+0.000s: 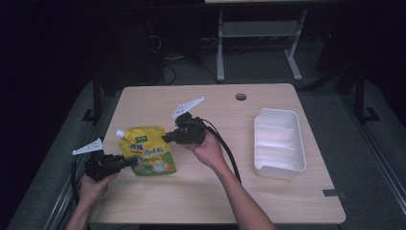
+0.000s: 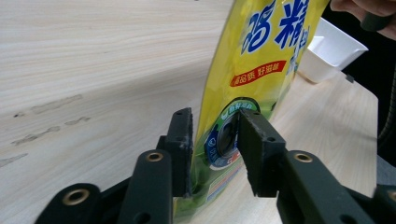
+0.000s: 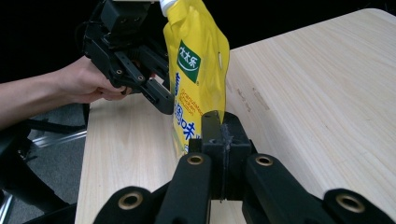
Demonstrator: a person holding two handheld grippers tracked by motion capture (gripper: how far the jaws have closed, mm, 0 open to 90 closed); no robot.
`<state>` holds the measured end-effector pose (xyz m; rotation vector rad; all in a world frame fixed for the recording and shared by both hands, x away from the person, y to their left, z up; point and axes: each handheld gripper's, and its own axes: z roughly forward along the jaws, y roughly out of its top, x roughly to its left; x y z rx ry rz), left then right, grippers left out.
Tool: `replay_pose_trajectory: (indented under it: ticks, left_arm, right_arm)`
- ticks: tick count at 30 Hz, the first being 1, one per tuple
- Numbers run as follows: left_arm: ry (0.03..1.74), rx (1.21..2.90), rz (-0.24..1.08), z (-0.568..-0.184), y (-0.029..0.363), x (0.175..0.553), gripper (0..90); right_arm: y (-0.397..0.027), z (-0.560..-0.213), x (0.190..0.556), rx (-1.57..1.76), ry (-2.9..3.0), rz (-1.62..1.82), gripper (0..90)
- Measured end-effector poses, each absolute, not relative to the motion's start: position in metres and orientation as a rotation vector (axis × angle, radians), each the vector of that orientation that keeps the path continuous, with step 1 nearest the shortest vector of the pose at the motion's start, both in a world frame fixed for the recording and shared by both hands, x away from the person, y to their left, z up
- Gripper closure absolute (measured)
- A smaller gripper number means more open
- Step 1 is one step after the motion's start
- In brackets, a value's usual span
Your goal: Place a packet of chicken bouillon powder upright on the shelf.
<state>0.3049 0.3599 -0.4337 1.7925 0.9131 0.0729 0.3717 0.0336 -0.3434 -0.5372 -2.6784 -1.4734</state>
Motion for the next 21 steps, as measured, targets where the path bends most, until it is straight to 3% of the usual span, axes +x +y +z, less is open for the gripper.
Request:
replay_pose_trajectory:
  ticks: [21]
  left_arm:
    - [0.71, 1.941, 0.063, -0.427, 0.341, 0.296, 82.4]
  right_arm:
    - [0.004, -0.352, 0.369, -0.556, -2.618, -1.46, 85.8]
